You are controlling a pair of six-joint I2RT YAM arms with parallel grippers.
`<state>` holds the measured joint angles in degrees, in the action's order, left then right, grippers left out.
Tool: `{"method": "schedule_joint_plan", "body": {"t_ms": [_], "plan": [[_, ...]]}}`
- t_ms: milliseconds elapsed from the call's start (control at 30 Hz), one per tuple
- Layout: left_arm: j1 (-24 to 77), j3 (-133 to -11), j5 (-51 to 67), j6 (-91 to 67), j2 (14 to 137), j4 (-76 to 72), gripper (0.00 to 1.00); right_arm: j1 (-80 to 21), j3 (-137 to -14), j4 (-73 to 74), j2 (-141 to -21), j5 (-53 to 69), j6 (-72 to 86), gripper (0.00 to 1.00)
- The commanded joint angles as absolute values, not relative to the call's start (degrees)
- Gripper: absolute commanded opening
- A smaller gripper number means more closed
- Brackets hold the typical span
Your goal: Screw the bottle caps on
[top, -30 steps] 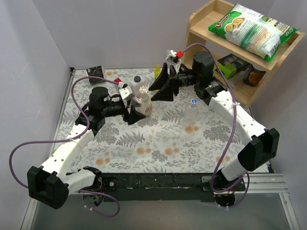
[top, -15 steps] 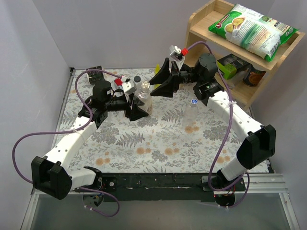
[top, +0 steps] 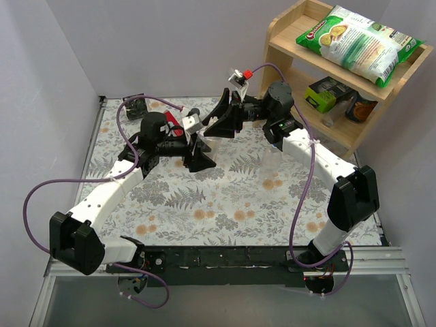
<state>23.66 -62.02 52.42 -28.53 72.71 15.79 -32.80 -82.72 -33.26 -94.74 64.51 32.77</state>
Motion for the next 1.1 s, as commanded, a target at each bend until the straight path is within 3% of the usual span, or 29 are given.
{"method": "schedule_joint_plan", "body": {"t_ms": [0,133,233,333,367,433,533,600,633,667,700,867,1067], "plan": [[24.1,-65.2,53.3,-27.5,72.8,15.5,0.0,-33.4,-83.6,-37.5,-94.2,64.2,34.9,0.57],[24.2,-65.0,53.3,-27.6,72.7,15.5,0.0,-33.3,-83.9,-37.5,-93.7,64.0,34.9,0.55],[24.2,-64.6,53.1,-28.2,72.6,14.5,0.0,-33.3,-83.7,-37.1,-93.5,64.3,34.5,0.4],[24.2,-64.3,51.7,-29.4,72.6,13.5,0.0,-33.5,-84.0,-33.9,-93.6,63.8,32.0,0.14],[24.2,-64.0,50.8,-30.0,72.4,12.5,0.0,-33.7,-84.5,-31.1,-93.4,61.6,29.6,0.02],[24.4,-63.5,46.5,-31.3,72.2,11.2,0.0,-34.4,-85.4,-19.0,-92.3,56.3,22.8,0.01],[24.8,-63.1,43.6,-31.6,71.8,10.8,0.0,-35.0,-85.6,-14.5,-91.1,49.6,20.6,0.01],[24.8,-63.2,42.5,-31.3,71.5,11.4,0.26,-35.0,-83.9,-15.0,-90.8,51.9,19.3,0.01],[24.8,-63.2,41.8,-30.9,71.0,12.6,0.48,-34.6,-83.4,-15.3,-90.2,52.7,19.0,0.01],[24.8,-63.1,39.1,-30.9,70.0,13.3,0.85,-34.4,-82.8,-16.2,-90.1,55.3,18.5,0.01],[24.7,-62.6,37.8,-30.3,69.2,14.2,0.98,-34.1,-82.6,-16.2,-90.1,56.6,17.9,0.01],[23.5,-59.1,28.6,-15.5,64.5,31.4,0.98,-33.0,-79.2,-14.1,-89.0,58.5,11.3,0.01],[19.8,-50.7,18.3,-10.9,56.2,42.5,0.98,-33.1,-71.1,-7.3,-87.9,55.8,-7.0,0.01]]}}
